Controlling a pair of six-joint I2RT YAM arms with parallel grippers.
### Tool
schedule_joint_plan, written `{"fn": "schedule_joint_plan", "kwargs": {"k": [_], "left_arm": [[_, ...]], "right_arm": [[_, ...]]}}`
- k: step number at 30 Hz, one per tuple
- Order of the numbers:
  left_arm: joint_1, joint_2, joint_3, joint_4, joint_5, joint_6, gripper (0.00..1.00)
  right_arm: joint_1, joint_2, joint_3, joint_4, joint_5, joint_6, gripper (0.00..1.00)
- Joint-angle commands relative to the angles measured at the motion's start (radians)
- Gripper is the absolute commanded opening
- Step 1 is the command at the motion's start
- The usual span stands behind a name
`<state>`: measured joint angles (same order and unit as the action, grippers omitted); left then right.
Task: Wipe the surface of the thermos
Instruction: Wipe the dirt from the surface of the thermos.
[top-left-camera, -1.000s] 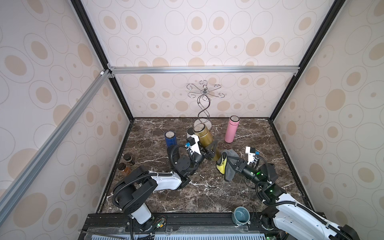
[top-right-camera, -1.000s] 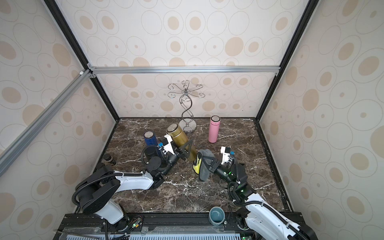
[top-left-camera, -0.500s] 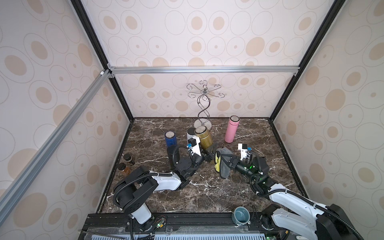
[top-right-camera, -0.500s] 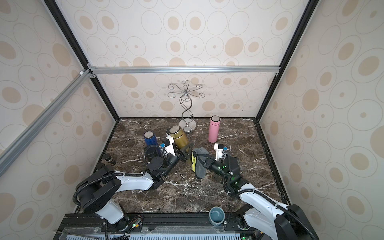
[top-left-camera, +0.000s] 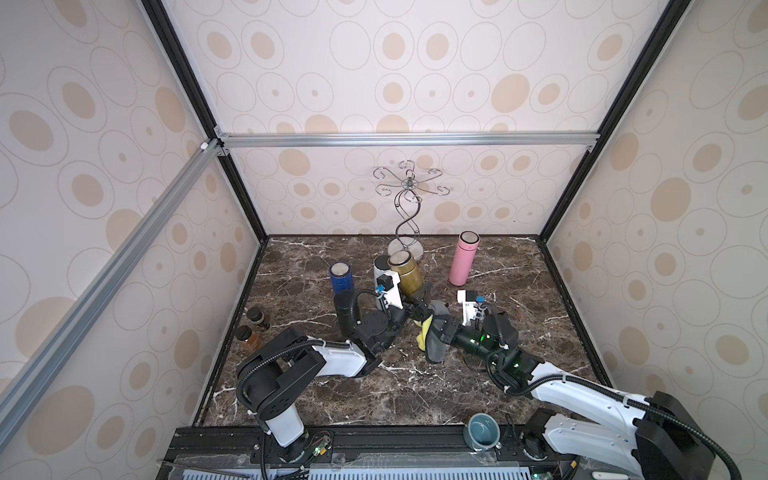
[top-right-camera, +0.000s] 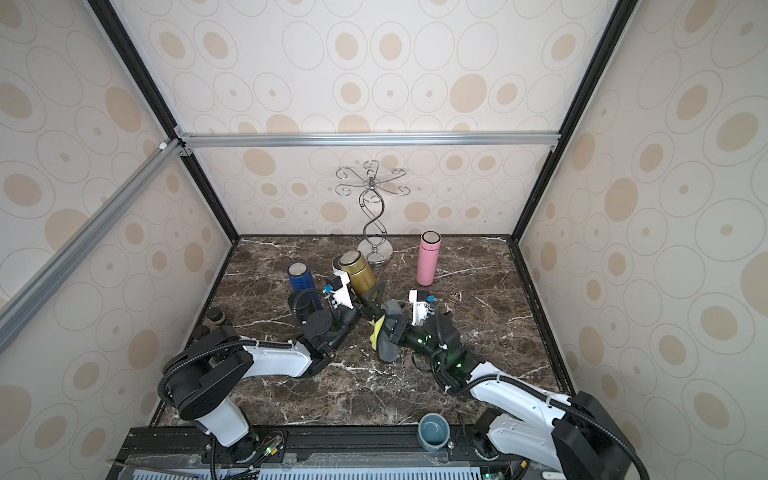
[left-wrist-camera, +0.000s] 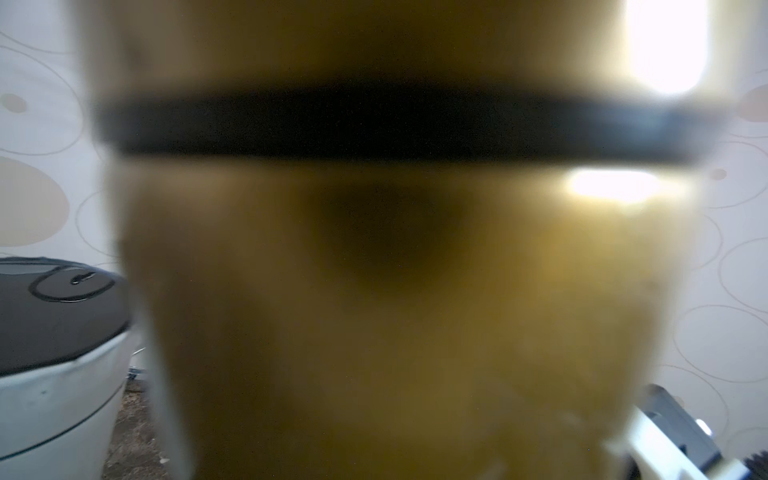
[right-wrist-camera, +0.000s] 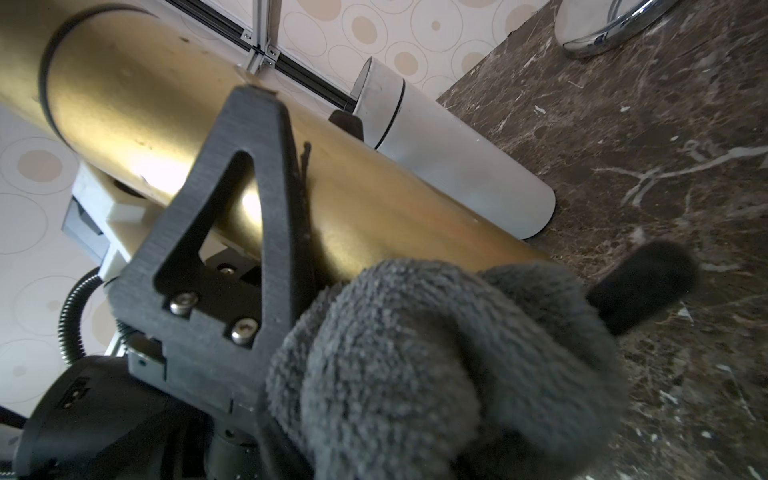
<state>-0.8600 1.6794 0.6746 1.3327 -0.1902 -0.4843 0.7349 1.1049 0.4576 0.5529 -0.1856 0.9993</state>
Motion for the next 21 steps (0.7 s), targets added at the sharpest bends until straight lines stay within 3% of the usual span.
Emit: {"fn": "schedule_joint_plan", "kwargs": {"k": [1,10,21], "left_arm": [[-0.051,-0.017,0.094,0.102,0.085,-0.048,0.00],[-0.060,-0.039,0.091,0.089,0.081,-0.037,0.00],[-0.060,-0.053,0.067,0.068,0.066,-0.008,0.00]], "right_arm": [[0.072,0.081,0.053,0.011,-0.049,-0.046,0.00],[0.093,0.187,0.094,0.095,-0.023,-0.054,0.00],[0.091,-0.129,0.052,-0.189,0.202,-0.155,0.00]]}}
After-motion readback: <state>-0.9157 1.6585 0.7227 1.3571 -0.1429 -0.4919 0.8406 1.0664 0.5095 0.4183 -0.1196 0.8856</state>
